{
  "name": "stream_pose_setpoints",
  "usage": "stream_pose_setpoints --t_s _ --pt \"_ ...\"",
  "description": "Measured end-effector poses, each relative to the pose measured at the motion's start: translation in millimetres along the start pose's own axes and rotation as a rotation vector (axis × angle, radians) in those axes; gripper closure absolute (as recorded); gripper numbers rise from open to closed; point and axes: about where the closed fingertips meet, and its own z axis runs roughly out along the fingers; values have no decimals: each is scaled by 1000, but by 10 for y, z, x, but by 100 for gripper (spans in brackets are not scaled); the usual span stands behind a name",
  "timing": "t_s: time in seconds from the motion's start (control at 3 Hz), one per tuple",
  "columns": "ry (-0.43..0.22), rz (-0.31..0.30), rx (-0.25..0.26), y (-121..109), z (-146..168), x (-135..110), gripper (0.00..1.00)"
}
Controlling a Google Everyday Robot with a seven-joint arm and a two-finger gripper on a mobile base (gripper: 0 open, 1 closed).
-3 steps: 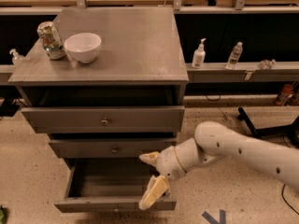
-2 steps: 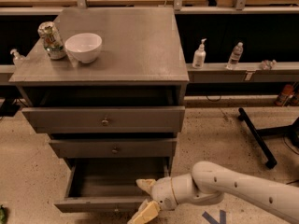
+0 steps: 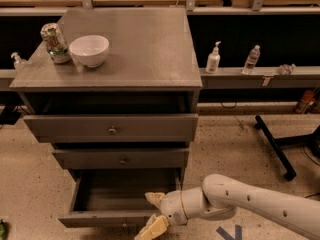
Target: Close bottom drawer
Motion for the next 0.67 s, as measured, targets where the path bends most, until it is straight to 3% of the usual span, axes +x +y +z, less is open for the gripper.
stream_pose_setpoints --t_s 0.33,0.67 --pt "-28 14 -24 -274 142 100 0" --pt "-100 2 -72 -822 423 295 0"
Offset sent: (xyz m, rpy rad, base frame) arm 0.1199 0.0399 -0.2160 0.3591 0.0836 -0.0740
